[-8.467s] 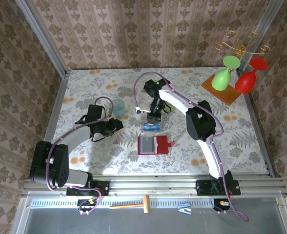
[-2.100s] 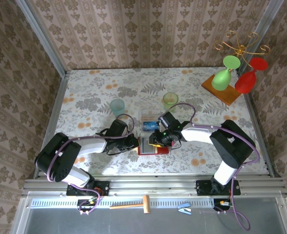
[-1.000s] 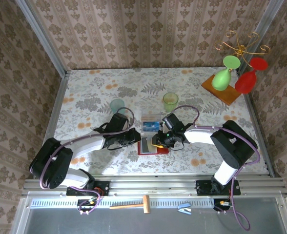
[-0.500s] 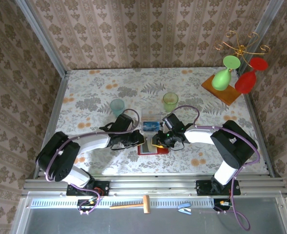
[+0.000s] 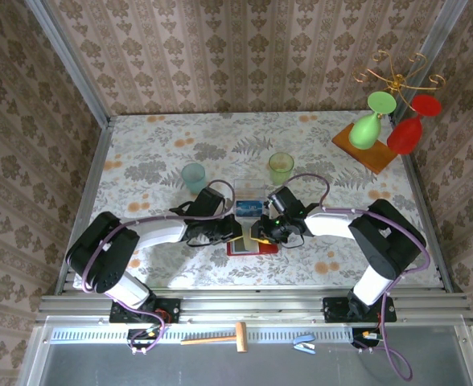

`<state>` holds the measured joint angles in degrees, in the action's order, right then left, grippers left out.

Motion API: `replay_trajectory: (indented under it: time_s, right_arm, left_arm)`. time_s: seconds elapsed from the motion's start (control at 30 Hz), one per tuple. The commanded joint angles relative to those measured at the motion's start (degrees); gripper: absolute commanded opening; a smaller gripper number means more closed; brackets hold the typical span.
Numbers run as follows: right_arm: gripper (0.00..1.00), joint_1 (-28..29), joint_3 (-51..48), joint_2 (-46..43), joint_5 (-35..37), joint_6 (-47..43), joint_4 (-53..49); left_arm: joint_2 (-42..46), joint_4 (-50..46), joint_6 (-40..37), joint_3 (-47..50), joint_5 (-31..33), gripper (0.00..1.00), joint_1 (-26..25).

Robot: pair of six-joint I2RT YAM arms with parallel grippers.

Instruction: Take the credit cards out of the card holder

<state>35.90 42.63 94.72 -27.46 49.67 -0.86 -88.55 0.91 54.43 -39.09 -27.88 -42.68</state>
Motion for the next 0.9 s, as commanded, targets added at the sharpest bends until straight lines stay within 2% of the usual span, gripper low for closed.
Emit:
replay_trajectory:
  time_s: [0.0, 0.33, 0.87]
  right_arm:
    - [0.29, -0.3, 0.7, -3.9, 0.8, -0.6, -3.4]
    - [0.3, -2.5, 0.6, -12.6, 4.0, -2.4, -10.1]
    - [0.31, -8.7, -5.1, -26.6, 6.8, -3.8, -16.1]
  left_arm:
    - [-0.3, 0.8, 0.6, -2.1, -1.2, 0.11, -0.7]
    - [-0.8, -0.6, 0.3, -5.9, -1.1, 0.11, -2.2]
    - [-11.3, 0.1, 0.1, -15.1, -2.9, 0.11, -6.5]
